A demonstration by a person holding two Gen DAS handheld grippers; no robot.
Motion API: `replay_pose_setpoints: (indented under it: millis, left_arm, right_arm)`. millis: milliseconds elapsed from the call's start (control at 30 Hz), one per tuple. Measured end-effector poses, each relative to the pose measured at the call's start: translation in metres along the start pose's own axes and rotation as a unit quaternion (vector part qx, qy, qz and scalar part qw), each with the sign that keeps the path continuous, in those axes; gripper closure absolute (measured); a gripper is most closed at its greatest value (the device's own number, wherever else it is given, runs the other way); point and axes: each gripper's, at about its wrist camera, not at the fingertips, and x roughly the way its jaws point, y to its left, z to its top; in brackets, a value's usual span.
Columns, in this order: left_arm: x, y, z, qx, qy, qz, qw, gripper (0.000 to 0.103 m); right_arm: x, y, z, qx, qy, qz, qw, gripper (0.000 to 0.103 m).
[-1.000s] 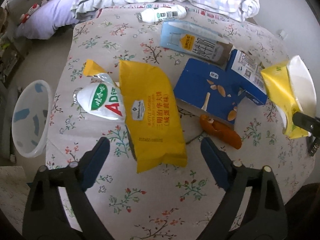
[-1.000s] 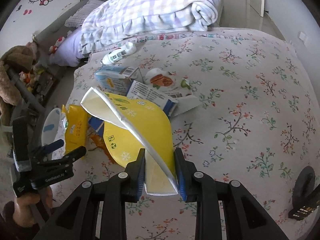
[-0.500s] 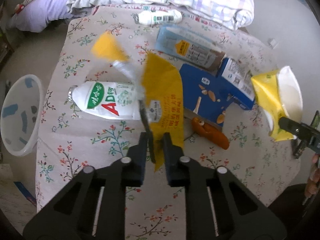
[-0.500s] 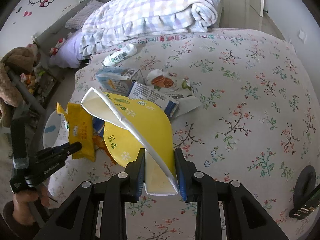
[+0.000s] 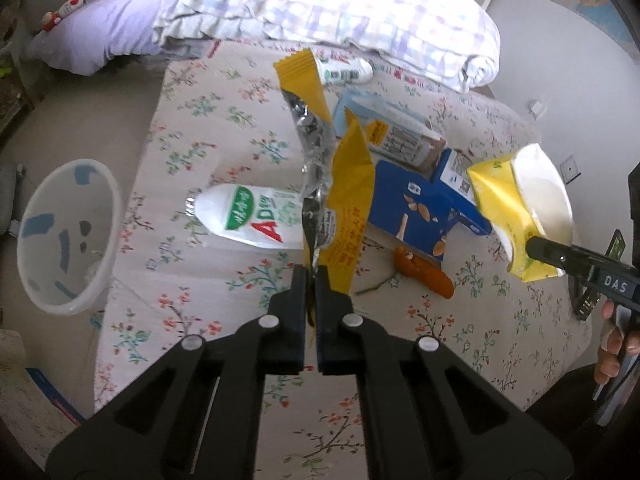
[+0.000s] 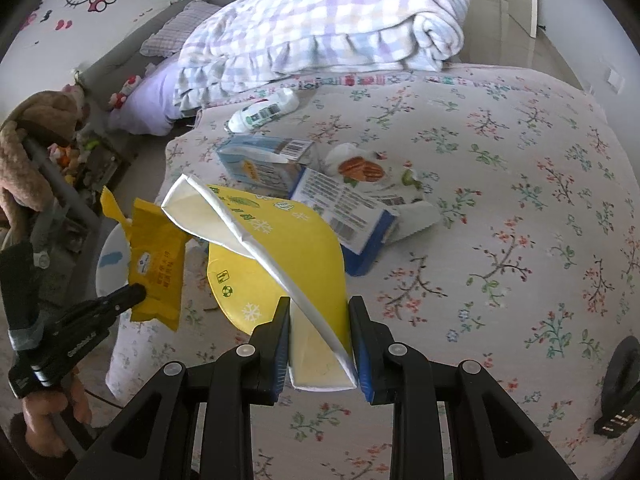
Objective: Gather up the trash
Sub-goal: 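Grasp the yellow snack bag with the left tool while the right tool holds the cup, then drop the snack bag and paper cup into the wastebasket, opening both tools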
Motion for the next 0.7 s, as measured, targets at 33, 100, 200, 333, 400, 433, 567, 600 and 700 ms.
replay_pose_setpoints:
  millis: [33,100,200,333,400,433,567,600,700]
  left_arm:
    - [-0.004,0.004,0.0,-0.004,-0.006,0.0,1.0,0.099]
    - [-0.009,0.01,0.001,-0.011,-0.012,0.002,0.9999,0.099]
    - [-0.018,0.025,0.0,-0.023,-0.022,0.009,0.9994,0.099]
    - [-0.028,0.049,-0.002,-0.046,-0.034,0.02,0.9981,0.099]
    - [-0.034,0.062,-0.004,-0.059,-0.038,0.024,0.9972,0.099]
    - [-0.036,0.069,-0.006,-0.068,-0.04,0.026,0.9966,0.099]
    - [-0.045,0.096,-0.009,-0.091,-0.049,0.039,0.9938,0.099]
    - [-0.048,0.105,-0.011,-0.101,-0.051,0.04,0.9927,0.099]
    - [-0.053,0.126,-0.013,-0.123,-0.058,0.047,0.9896,0.099]
  right_arm:
    - [0.001,0.003,0.0,-0.002,-0.001,0.001,1.0,0.074]
    - [0.002,0.011,0.001,-0.007,-0.001,0.005,1.0,0.074]
    - [0.005,0.025,0.002,-0.015,-0.001,0.011,1.0,0.074]
    - [0.011,0.044,0.004,-0.028,0.001,0.02,0.999,0.074]
    - [0.013,0.054,0.003,-0.033,0.001,0.023,0.999,0.074]
    - [0.014,0.058,0.003,-0.035,0.002,0.025,0.999,0.074]
    - [0.023,0.077,0.003,-0.045,0.005,0.031,0.998,0.074]
    - [0.025,0.083,0.003,-0.049,0.007,0.033,0.998,0.074]
    - [0.031,0.101,0.004,-0.062,0.009,0.039,0.997,0.074]
